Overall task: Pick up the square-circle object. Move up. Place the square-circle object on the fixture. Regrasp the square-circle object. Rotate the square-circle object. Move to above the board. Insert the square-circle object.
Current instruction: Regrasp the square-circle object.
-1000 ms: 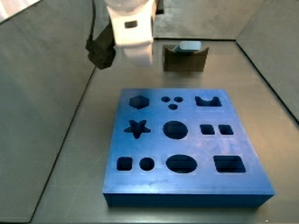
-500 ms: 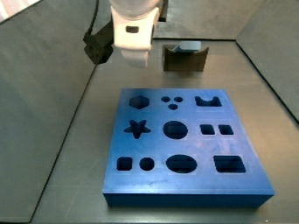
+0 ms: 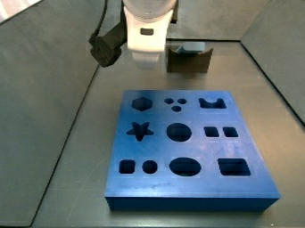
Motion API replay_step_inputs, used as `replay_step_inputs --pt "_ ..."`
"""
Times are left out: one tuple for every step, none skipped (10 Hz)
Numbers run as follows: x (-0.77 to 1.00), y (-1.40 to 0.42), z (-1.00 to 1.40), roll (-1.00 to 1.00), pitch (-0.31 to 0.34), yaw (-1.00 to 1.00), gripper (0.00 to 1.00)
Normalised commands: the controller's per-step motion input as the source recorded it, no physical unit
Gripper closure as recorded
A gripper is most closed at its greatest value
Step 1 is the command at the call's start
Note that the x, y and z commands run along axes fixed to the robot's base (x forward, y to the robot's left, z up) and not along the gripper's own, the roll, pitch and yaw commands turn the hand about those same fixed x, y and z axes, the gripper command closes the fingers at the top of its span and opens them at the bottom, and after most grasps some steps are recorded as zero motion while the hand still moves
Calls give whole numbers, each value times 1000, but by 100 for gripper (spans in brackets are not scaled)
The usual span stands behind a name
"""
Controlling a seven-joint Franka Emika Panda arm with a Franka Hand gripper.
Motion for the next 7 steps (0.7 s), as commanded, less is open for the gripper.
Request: replay_step_inputs --pt "41 -40 -14 61 -78 272 0" --pt "1000 -20 -6 116 -44 167 0" --pt "1000 -19 -11 119 -40 115 0" --pt "1000 -19 -26 133 -30 70 0" --pt "1000 -20 -25 135 -31 54 0" --pt "1000 -22 -31 127 -27 23 0" --pt "1000 -22 -33 126 -15 6 0"
